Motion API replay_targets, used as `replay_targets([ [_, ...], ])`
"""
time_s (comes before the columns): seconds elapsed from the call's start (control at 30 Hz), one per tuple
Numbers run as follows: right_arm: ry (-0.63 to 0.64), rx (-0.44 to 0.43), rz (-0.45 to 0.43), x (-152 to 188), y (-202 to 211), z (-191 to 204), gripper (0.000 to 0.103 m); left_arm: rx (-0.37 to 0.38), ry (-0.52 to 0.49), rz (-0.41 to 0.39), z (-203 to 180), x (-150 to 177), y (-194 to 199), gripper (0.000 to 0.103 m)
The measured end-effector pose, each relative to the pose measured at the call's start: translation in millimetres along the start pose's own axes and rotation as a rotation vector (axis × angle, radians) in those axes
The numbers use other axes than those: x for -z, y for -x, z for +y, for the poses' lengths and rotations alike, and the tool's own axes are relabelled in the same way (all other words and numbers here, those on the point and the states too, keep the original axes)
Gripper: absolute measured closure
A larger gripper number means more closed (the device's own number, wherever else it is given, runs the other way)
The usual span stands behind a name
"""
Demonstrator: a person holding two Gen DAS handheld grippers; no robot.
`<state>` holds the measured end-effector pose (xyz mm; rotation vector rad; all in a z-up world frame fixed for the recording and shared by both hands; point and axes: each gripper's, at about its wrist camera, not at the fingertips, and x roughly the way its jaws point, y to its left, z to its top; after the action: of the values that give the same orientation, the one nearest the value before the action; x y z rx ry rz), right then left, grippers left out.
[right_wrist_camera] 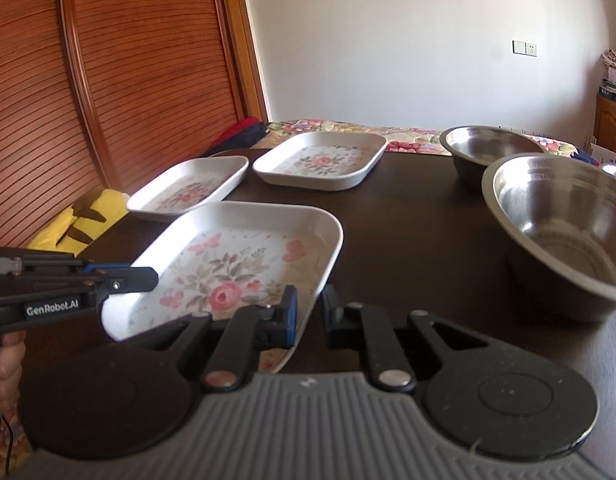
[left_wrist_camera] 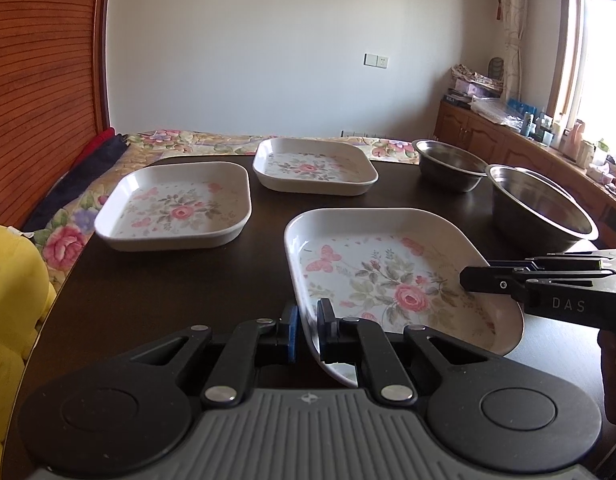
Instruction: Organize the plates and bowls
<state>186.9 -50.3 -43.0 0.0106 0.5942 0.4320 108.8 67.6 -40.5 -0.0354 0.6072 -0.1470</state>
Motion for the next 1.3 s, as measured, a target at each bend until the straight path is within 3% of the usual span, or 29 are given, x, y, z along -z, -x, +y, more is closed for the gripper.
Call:
replay_targets([
  [0.57,0.007,-0.028,0.016,25,21,25,0.088,-0.027,-0.025,0.019,-1,30,36,0.092],
  [1.3,0.005,-0.041,0.027,33,23,31,0.086,-0.037,-0.017,0.04,2,40,37,0.092],
])
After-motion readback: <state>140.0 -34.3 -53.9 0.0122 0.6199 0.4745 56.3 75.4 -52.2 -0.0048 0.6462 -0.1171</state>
